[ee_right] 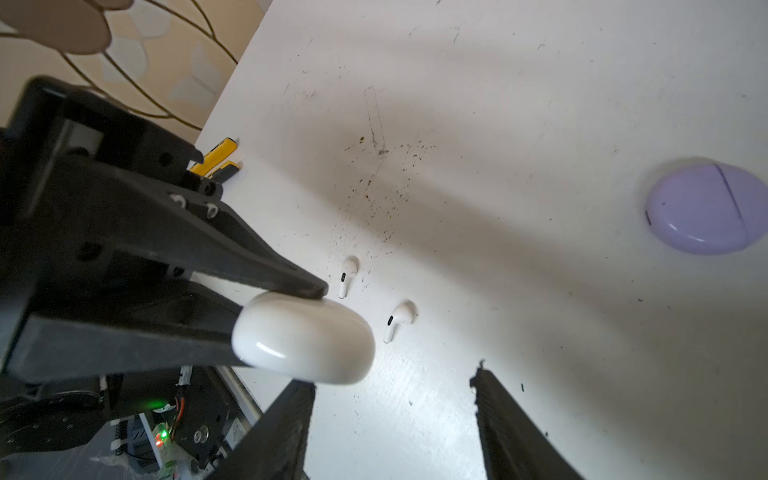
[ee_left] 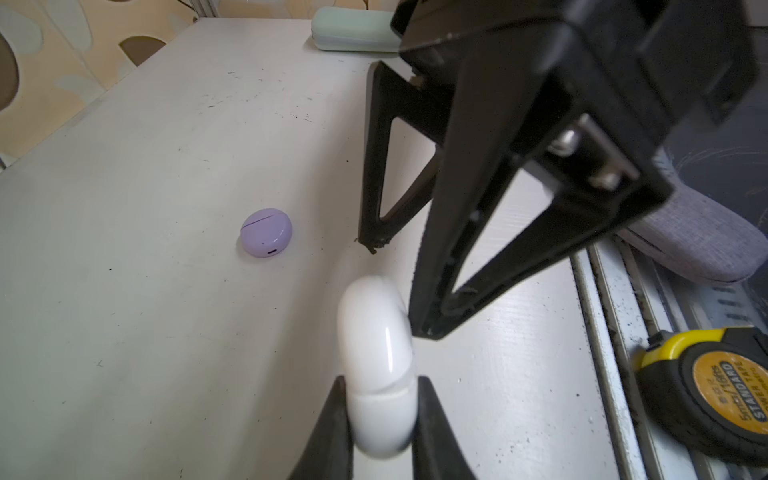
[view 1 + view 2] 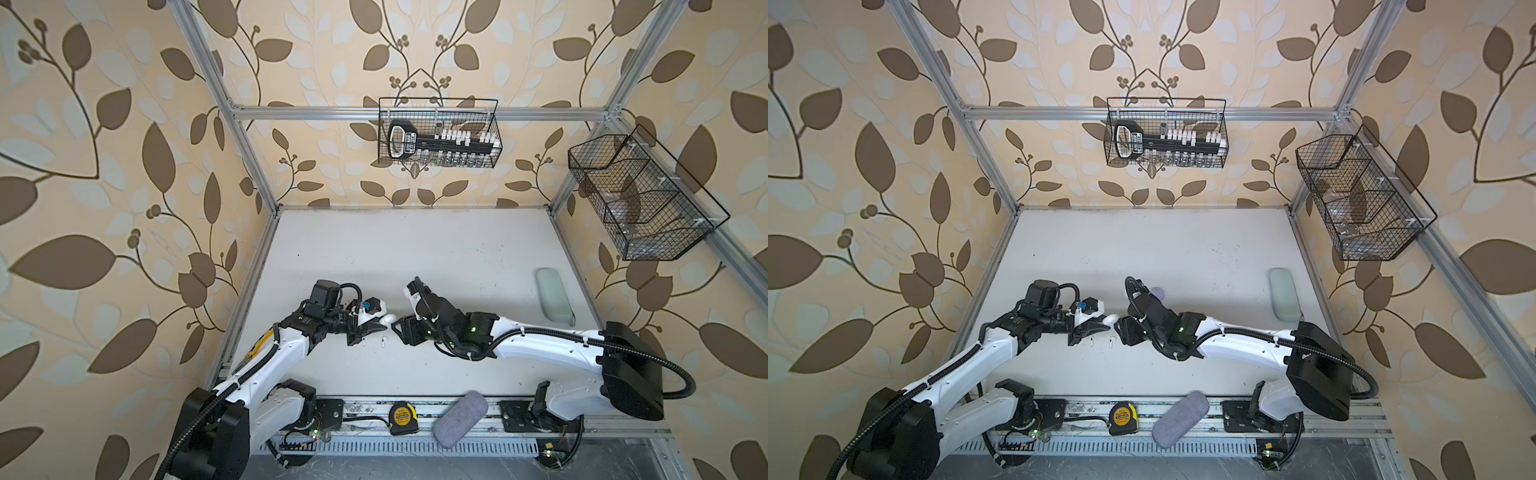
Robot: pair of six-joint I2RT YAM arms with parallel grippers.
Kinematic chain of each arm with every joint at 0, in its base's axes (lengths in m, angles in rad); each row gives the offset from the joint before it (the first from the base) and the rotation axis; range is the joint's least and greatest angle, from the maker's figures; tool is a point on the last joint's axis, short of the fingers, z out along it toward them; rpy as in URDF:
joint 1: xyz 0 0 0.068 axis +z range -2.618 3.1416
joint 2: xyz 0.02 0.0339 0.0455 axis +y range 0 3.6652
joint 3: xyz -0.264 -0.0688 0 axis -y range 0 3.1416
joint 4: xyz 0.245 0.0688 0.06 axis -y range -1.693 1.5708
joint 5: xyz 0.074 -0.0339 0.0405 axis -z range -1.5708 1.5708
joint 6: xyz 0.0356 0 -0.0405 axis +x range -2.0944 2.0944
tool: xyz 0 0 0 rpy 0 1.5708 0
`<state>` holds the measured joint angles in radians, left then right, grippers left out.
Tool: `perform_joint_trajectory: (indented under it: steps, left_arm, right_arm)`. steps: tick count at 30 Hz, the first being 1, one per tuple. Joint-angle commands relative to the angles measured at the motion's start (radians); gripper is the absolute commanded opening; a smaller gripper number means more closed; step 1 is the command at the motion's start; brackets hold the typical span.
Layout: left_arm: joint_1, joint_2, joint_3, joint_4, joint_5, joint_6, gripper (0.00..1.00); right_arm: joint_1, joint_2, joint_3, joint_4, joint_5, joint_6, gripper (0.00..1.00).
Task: Insert the wireless bluetooth earbuds into the charging case
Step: 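Push the white case lid open with the right gripper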
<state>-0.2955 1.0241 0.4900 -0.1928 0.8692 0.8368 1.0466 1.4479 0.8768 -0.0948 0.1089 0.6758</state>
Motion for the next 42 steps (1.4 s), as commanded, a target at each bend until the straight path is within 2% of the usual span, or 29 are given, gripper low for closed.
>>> perform_joint_trajectory:
  steps: [1, 21, 31, 37, 42]
  left_arm:
    - [-0.016, -0.013, -0.002, 0.001, 0.035, 0.004, 0.01]
    - [-0.018, -0.015, -0.004, 0.019, 0.024, -0.013, 0.01]
    - [-0.016, -0.015, -0.02, 0.108, -0.02, -0.111, 0.0]
    - [-0.006, -0.019, -0.027, 0.135, -0.047, -0.133, 0.0]
    - [0.017, -0.031, -0.01, 0.117, -0.056, -0.145, 0.0]
  right_arm:
    - [-0.015, -0.016, 0.004, 0.001, 0.021, -0.007, 0.62]
    - [-0.051, -0.043, 0.007, -0.003, 0.029, -0.014, 0.62]
    - [-0.034, -0.119, -0.035, -0.087, 0.081, 0.017, 0.61]
    - [-0.008, -0.087, -0.024, -0.124, 0.105, 0.045, 0.59]
    - [0.036, -0.001, 0.035, -0.157, 0.122, 0.074, 0.57]
